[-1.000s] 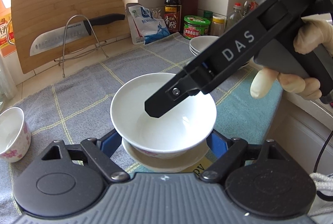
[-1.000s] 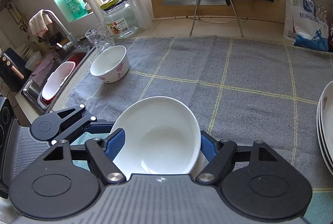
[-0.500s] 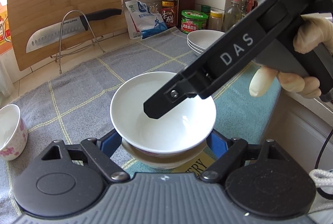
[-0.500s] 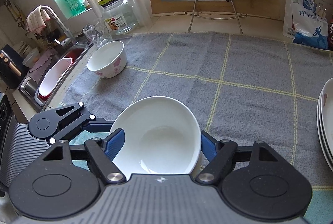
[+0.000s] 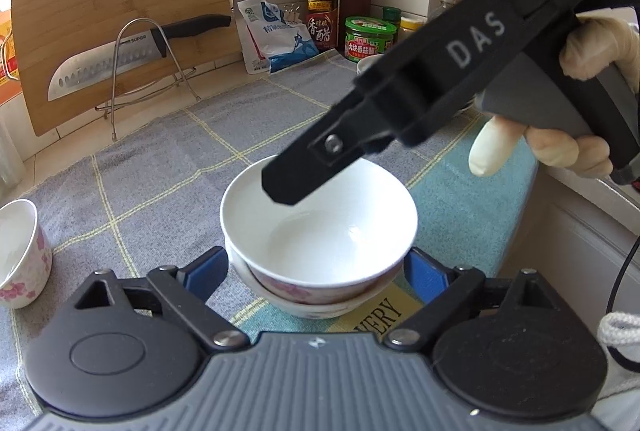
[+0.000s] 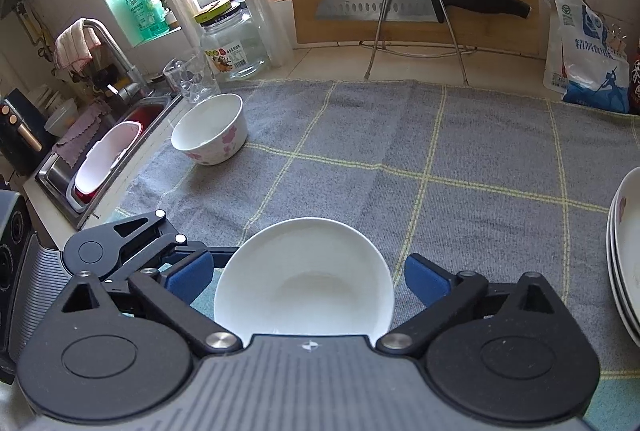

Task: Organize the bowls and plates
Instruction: 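Carry the bowl with the right tool and lower it into the first bowl, then open the right tool and withdraw from the nested bowls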

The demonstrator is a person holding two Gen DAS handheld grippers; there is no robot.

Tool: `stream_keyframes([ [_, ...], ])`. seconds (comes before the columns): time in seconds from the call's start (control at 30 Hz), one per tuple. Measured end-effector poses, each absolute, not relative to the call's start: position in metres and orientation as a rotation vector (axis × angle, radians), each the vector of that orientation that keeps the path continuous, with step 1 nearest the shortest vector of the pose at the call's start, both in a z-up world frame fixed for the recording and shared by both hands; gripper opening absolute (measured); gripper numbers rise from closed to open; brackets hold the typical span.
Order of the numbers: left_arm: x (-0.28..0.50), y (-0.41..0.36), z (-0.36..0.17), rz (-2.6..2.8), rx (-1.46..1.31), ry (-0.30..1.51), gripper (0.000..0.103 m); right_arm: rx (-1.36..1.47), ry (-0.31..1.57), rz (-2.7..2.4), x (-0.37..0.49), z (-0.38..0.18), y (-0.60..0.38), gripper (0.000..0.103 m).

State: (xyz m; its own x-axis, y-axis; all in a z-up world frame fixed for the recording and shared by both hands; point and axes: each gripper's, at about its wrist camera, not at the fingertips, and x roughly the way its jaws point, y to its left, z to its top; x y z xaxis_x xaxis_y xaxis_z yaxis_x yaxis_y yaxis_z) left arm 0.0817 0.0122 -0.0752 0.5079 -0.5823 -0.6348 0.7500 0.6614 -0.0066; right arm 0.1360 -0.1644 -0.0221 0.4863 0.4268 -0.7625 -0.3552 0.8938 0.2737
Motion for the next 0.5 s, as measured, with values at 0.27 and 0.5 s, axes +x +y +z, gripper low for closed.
stream_keyframes([
  [0.27,0.08,0.03,-0.079,-0.792,0.278,0.672,0.095,-0.053,0.91,0.461,0.136,-0.017,-0.146,0.103],
  [0.5,0.084,0.053,-0.075,-0.728,0.251,0.669,0.095,-0.143,0.875,0.504,0.141,-0.009,-0.124,0.103],
])
